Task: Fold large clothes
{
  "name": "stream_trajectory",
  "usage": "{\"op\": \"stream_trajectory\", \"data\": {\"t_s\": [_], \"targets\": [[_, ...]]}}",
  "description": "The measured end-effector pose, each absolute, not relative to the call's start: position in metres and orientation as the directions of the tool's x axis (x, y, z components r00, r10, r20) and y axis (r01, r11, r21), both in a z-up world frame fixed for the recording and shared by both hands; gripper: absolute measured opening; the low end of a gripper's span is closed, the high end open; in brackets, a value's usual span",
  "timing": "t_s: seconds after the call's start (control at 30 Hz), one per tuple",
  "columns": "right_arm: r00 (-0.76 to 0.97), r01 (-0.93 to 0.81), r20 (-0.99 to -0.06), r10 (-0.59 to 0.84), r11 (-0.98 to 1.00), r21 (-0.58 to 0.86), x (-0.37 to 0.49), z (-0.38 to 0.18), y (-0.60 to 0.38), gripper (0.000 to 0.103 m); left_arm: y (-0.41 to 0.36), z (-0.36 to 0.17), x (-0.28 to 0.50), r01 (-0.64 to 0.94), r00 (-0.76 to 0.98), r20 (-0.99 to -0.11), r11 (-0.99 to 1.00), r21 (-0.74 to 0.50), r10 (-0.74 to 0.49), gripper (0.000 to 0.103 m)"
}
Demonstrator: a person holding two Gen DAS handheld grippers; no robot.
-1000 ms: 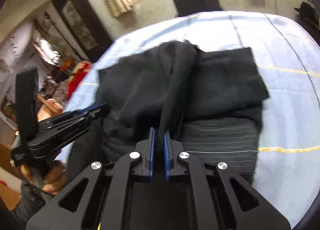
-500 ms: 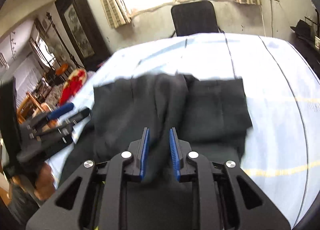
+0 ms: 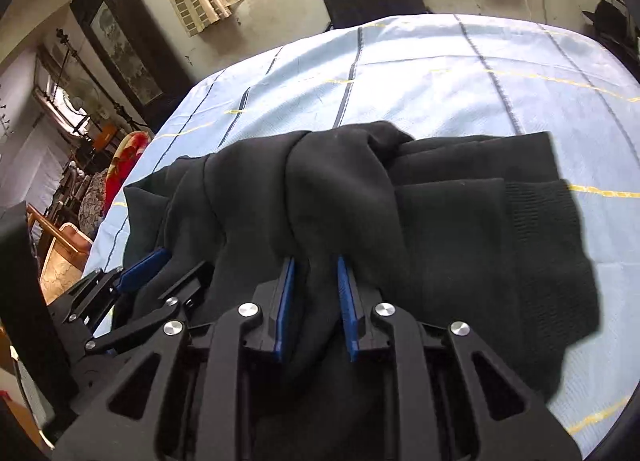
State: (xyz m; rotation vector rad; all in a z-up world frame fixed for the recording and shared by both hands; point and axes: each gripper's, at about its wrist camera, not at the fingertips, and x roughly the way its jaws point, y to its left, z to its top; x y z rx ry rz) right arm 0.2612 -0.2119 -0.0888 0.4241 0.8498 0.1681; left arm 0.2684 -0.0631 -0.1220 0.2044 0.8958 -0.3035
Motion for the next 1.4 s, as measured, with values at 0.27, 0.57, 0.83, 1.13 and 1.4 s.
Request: {"op": "stream_trajectory", "data": {"t_s": [0.27, 0.57, 0.83, 1.13, 1.4], "targets": [[0.671, -0.151, -0.635, 0.382, 0.909, 0.387, 0.173, -0.068, -0.168, 0.028, -0.035, -0.113, 0.205, 0.415, 0.601, -0.772, 0.907, 0.078, -0.209, 0.05], [0.619, -0.109, -0.666, 0.416, 0.885, 0.452, 0.174, -0.109, -0.177, 0.024, -0.032, -0.136, 0.192, 0.398, 0.608, -0.779, 0.908, 0.129, -0.156, 0.053], [0.713, -0.138, -0.609, 0.348, 0.921, 0.364, 0.14, -0.073, -0.174, 0.026, -0.022, -0.099, 0.174, 0.398, 0.683, -0.696, 0.912, 0.1, -0.222, 0.052], [0.701, -0.115, -0.632, 0.33, 0.927, 0.356, 0.142, -0.088, -0.172, 0.028, -0.036, -0.123, 0.187, 0.404, 0.653, -0.735, 0.905, 0.134, -0.183, 0.053], [0.65, -0.093, -0.657, 0.381, 0.899, 0.429, 0.155, -0.107, -0.179, 0.039, -0.042, -0.137, 0.191, 0.395, 0.653, -0.747, 0.898, 0.191, -0.129, 0.056]]}}
